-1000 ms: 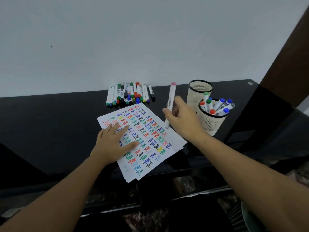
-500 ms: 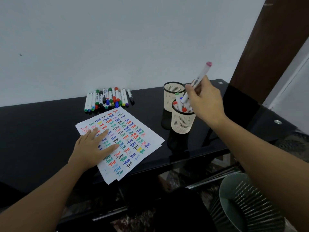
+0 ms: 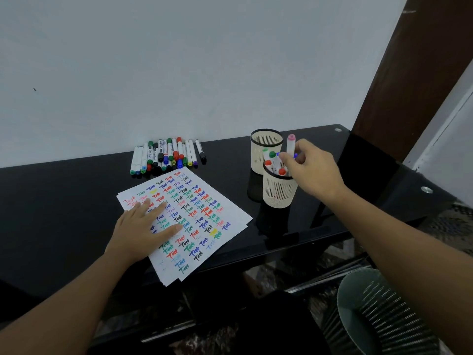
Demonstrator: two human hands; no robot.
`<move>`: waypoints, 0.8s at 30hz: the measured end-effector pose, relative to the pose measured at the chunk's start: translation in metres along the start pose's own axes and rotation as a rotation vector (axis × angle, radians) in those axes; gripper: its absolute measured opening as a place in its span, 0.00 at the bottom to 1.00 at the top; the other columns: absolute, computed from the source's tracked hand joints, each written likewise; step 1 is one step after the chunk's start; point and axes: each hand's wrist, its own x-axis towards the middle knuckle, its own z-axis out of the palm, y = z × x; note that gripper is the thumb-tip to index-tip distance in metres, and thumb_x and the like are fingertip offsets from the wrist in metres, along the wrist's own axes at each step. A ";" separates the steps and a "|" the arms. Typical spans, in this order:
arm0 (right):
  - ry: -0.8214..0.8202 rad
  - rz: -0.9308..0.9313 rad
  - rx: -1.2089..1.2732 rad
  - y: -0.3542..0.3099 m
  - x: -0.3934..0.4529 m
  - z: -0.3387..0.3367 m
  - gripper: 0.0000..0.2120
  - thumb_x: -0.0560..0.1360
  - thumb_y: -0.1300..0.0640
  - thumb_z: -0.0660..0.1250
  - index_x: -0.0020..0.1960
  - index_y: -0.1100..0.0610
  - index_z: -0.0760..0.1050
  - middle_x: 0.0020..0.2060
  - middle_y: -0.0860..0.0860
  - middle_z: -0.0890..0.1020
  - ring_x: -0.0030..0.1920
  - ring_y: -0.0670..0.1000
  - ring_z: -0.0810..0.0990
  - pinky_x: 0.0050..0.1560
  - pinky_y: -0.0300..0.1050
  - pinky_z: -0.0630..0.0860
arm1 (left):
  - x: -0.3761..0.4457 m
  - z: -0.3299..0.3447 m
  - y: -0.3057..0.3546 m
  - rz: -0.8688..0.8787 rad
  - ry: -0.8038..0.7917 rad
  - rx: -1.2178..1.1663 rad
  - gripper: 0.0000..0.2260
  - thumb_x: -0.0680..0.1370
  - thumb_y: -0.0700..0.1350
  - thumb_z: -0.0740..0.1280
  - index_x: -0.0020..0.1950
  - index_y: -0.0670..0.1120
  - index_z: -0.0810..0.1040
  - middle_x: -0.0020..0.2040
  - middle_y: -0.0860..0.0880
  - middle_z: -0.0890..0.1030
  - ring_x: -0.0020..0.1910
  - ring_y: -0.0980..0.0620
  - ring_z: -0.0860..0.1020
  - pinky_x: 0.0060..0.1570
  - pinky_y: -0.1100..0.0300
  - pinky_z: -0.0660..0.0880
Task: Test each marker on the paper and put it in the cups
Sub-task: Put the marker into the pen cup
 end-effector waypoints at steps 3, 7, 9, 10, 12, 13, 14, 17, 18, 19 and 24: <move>0.048 -0.023 0.036 0.000 0.001 0.001 0.12 0.81 0.41 0.67 0.52 0.50 0.76 0.38 0.46 0.83 0.42 0.46 0.83 0.36 0.49 0.80 | -0.001 -0.001 0.001 -0.001 -0.001 0.001 0.51 0.62 0.87 0.43 0.82 0.64 0.50 0.84 0.51 0.48 0.82 0.47 0.46 0.79 0.44 0.45; 0.074 -0.018 0.112 0.002 0.001 0.006 0.09 0.80 0.44 0.70 0.53 0.48 0.76 0.37 0.47 0.84 0.42 0.45 0.84 0.40 0.51 0.83 | -0.002 -0.001 0.001 -0.003 0.005 -0.008 0.51 0.62 0.87 0.44 0.82 0.64 0.51 0.84 0.51 0.48 0.82 0.47 0.46 0.79 0.44 0.45; 0.089 -0.017 0.108 0.003 0.001 0.006 0.09 0.80 0.44 0.71 0.53 0.47 0.77 0.37 0.45 0.84 0.42 0.44 0.83 0.39 0.50 0.82 | -0.002 -0.001 0.001 -0.005 0.003 -0.004 0.51 0.62 0.87 0.43 0.82 0.64 0.51 0.84 0.51 0.48 0.82 0.47 0.46 0.79 0.44 0.46; 0.089 -0.015 0.093 0.004 0.002 0.006 0.09 0.79 0.44 0.71 0.53 0.47 0.78 0.37 0.44 0.83 0.41 0.43 0.83 0.38 0.49 0.82 | -0.002 -0.001 0.001 -0.006 0.001 0.001 0.52 0.62 0.87 0.43 0.82 0.64 0.51 0.84 0.51 0.48 0.82 0.47 0.46 0.79 0.44 0.46; 0.060 -0.012 0.042 0.006 0.004 0.007 0.08 0.78 0.42 0.72 0.52 0.46 0.80 0.37 0.42 0.82 0.42 0.44 0.82 0.40 0.49 0.82 | -0.001 -0.002 0.002 -0.006 -0.004 0.008 0.52 0.62 0.87 0.42 0.82 0.64 0.50 0.84 0.51 0.48 0.82 0.47 0.46 0.79 0.44 0.46; 0.039 -0.009 0.024 0.007 0.004 0.007 0.08 0.78 0.42 0.72 0.51 0.45 0.81 0.38 0.42 0.82 0.43 0.44 0.83 0.42 0.50 0.82 | -0.001 -0.002 0.002 -0.005 -0.005 0.007 0.52 0.61 0.87 0.42 0.82 0.64 0.50 0.84 0.51 0.48 0.82 0.47 0.46 0.79 0.44 0.46; 0.028 -0.006 0.022 0.009 0.004 0.007 0.08 0.77 0.41 0.73 0.51 0.44 0.81 0.39 0.41 0.83 0.44 0.44 0.83 0.44 0.50 0.83 | -0.001 -0.002 0.002 -0.003 -0.004 0.006 0.52 0.61 0.87 0.42 0.82 0.64 0.50 0.84 0.51 0.48 0.82 0.47 0.46 0.79 0.44 0.45; 0.087 -0.021 0.056 0.010 0.003 0.008 0.09 0.77 0.41 0.72 0.53 0.44 0.82 0.39 0.41 0.82 0.44 0.44 0.82 0.45 0.48 0.82 | -0.001 0.000 0.000 -0.002 0.003 0.000 0.52 0.62 0.87 0.43 0.82 0.64 0.51 0.84 0.51 0.49 0.82 0.47 0.47 0.79 0.44 0.46; 0.113 -0.028 0.061 0.011 0.003 0.008 0.08 0.78 0.42 0.72 0.52 0.45 0.83 0.39 0.40 0.82 0.43 0.43 0.81 0.44 0.47 0.82 | 0.000 0.001 -0.001 -0.001 0.005 0.001 0.52 0.62 0.87 0.43 0.82 0.64 0.51 0.84 0.51 0.49 0.82 0.47 0.47 0.79 0.43 0.46; 0.124 -0.031 0.063 0.010 0.003 0.008 0.07 0.78 0.43 0.73 0.51 0.45 0.83 0.39 0.40 0.82 0.43 0.42 0.81 0.44 0.45 0.81 | 0.001 0.001 -0.001 -0.001 0.007 0.003 0.52 0.62 0.87 0.43 0.82 0.64 0.51 0.84 0.51 0.49 0.82 0.47 0.47 0.80 0.43 0.46; 0.080 -0.022 0.066 0.008 0.006 0.009 0.06 0.77 0.44 0.73 0.50 0.45 0.84 0.40 0.40 0.82 0.44 0.41 0.81 0.45 0.44 0.81 | 0.002 0.001 -0.001 -0.002 0.000 0.006 0.52 0.62 0.87 0.43 0.82 0.64 0.51 0.84 0.51 0.48 0.82 0.47 0.47 0.79 0.44 0.46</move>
